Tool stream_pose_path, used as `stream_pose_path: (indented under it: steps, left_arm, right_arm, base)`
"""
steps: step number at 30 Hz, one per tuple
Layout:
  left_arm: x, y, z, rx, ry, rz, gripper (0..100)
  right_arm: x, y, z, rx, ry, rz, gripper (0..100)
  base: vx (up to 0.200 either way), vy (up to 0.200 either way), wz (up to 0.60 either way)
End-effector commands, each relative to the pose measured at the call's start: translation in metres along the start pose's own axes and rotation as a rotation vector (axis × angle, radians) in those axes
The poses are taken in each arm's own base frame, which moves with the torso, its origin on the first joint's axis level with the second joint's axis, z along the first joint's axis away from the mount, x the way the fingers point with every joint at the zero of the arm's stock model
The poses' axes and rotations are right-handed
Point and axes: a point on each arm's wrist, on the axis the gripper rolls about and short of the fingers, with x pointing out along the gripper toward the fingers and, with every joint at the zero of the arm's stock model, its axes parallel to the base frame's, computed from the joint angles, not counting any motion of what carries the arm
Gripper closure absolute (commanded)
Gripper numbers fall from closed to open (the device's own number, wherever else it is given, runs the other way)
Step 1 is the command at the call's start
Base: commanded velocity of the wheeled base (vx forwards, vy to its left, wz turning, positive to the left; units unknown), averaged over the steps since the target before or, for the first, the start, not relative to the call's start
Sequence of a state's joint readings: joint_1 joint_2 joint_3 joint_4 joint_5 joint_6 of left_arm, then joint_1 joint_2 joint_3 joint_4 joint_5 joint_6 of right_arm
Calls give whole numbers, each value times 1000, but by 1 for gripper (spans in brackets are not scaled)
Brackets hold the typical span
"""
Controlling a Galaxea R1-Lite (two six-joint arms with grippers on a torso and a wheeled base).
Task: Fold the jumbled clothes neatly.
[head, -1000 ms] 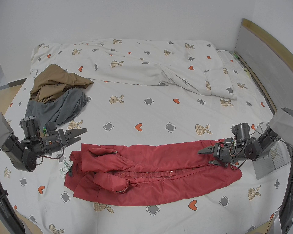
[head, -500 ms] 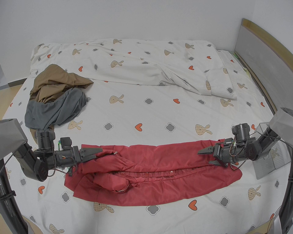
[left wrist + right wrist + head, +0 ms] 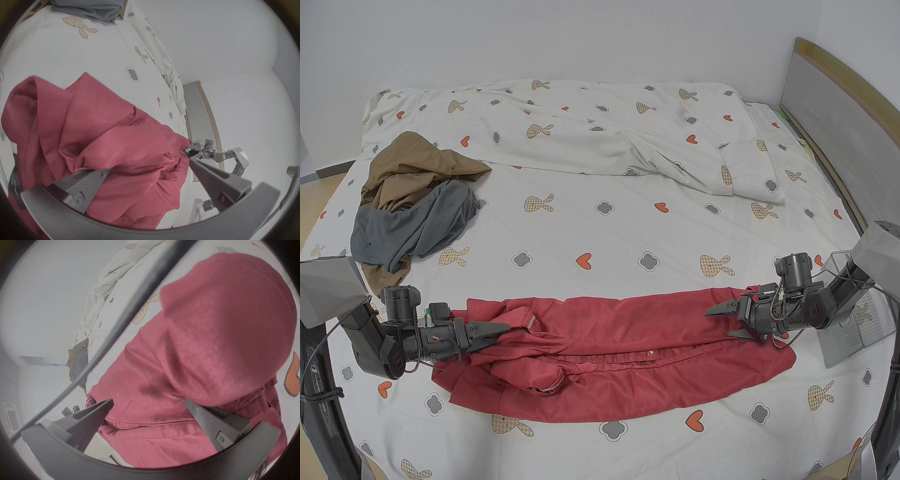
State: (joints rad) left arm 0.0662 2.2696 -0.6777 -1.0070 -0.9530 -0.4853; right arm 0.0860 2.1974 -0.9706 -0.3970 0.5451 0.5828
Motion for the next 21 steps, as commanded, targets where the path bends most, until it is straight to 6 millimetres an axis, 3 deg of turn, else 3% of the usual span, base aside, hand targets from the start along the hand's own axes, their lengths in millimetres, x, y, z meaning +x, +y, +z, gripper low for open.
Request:
stream_pose_path:
  steps: [1,14,16,18,19,20,21]
  left_arm:
    - [-2,3,-4,-19,4,10,0]
    - [-18,-14,-10,-17,-3,13,0]
    - [-21,-20,-12,-13,-4,12,0]
    - [-21,-21,-12,-13,-2,11,0]
    - [-22,-24,-13,-6,-1,8,0]
    - [-23,-25,-13,-3,-3,8,0]
    - [-24,-31,-13,9,-5,1,0]
  right_arm:
    - [-1,-2,2,5,-6,-3,0]
    - [-16,-4,11,17,-53,-3,0]
    - [-36,14,13,-16,-96,26,0]
    - [-39,17,13,-20,-102,29,0]
    - [-61,32,11,-50,-142,59,0]
    - [-64,35,11,-55,-146,63,0]
    - [-82,47,9,-81,-180,86,0]
  base:
    - [0,0,0]
    - [0,0,0]
    - [0,0,0]
    - [0,0,0]
    - [0,0,0]
    - [0,0,0]
    - [0,0,0]
